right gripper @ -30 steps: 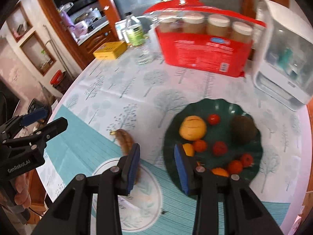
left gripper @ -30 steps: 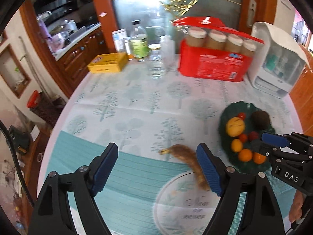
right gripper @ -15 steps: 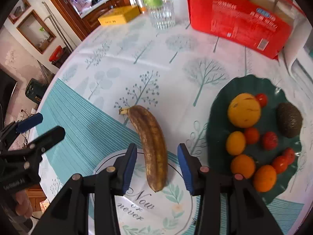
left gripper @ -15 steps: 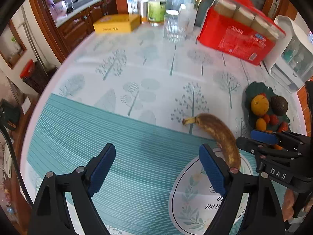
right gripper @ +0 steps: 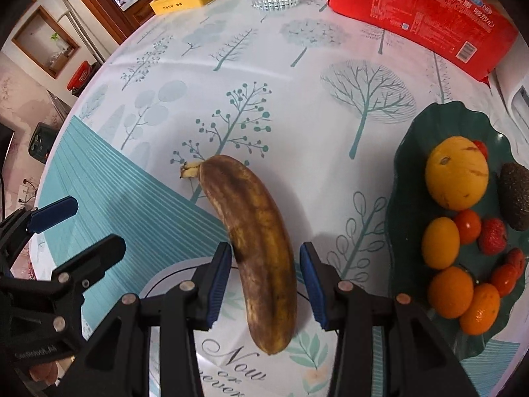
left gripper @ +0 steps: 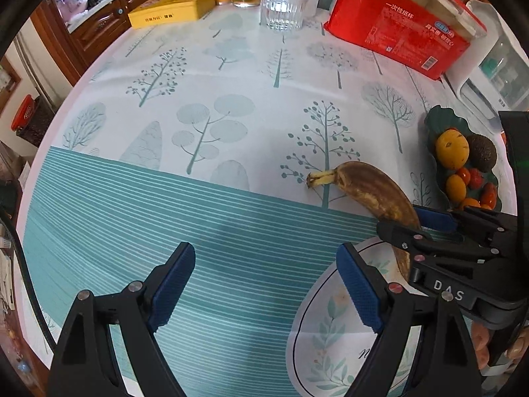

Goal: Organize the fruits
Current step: 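Move the right tool to the brown banana and grasp its middle, then carry the banana onto the green plate and open the right tool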

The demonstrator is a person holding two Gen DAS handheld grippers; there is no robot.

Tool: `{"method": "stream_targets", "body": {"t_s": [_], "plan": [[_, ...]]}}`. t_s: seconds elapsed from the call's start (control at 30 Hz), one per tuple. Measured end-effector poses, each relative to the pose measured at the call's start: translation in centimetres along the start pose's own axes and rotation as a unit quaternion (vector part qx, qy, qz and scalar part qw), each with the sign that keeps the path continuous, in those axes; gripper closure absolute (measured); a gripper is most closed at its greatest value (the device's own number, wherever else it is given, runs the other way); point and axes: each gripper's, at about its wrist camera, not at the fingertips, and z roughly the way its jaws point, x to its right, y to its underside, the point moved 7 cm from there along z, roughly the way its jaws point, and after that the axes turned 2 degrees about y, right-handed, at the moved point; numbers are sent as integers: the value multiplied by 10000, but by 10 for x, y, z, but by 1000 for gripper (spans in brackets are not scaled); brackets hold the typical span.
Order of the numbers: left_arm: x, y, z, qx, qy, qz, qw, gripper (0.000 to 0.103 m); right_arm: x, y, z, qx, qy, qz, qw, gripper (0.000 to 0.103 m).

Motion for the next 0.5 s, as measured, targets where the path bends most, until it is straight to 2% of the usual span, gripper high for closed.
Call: {"method": "stream_targets", "body": {"t_s": [0.37,0.5], "plan": [[-4,2,9,-96,97,-124,9998,17,-9,-5,2,320,228,-197,9990,63],[-1,6,4,-79,104,-135,9998,17,-2,1,-4,335,92,6,9994,67]]}}
